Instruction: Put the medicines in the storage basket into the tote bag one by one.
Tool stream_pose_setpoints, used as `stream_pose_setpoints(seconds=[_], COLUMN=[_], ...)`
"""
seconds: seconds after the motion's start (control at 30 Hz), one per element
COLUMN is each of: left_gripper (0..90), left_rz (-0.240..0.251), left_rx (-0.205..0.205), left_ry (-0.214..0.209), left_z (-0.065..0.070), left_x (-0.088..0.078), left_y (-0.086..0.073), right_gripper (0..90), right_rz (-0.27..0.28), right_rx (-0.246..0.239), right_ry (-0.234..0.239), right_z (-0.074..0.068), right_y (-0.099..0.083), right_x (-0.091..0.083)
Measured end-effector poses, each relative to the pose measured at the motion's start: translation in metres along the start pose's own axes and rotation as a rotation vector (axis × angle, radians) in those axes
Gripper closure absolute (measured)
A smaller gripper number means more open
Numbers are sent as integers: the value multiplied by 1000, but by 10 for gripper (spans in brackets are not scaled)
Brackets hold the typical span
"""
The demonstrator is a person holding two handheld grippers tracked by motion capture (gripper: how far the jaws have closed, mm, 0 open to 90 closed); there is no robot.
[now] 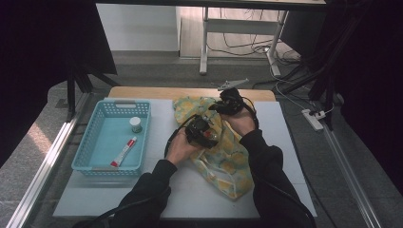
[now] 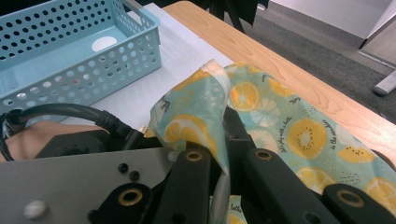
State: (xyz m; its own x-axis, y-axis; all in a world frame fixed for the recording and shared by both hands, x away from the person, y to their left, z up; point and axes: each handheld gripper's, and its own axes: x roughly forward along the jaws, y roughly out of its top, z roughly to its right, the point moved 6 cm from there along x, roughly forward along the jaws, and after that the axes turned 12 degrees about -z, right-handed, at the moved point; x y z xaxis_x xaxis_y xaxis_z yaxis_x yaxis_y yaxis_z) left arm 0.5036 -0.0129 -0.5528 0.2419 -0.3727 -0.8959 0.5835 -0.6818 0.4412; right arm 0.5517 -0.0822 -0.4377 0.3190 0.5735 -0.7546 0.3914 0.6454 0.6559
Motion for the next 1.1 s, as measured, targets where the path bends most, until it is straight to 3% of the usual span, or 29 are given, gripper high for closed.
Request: stream_pose_setpoints(seconds=[0.17, 0.53, 0.8, 0.93, 1.1], left_gripper=[202, 122, 80, 69, 49], left_rz=[-8, 20, 61, 91, 109], left_rx=[-8, 12, 23, 4, 2], left_ry=[21, 13, -25, -45, -39], left_z=[-2, 3, 12, 17, 21], left_x=[7, 5, -10, -21, -38], left_y=[-1, 0, -2, -6, -12], right_gripper=[894, 894, 894, 894, 893], right_rz=[-2, 0, 1, 1, 0], right_rx=[3, 17, 19, 17, 9], right_ry=[-4, -8, -3, 5, 16], right_z=[2, 6, 6, 5, 1], right_y=[-1, -4, -4, -5, -5], right_x=[1, 0, -2, -2, -1])
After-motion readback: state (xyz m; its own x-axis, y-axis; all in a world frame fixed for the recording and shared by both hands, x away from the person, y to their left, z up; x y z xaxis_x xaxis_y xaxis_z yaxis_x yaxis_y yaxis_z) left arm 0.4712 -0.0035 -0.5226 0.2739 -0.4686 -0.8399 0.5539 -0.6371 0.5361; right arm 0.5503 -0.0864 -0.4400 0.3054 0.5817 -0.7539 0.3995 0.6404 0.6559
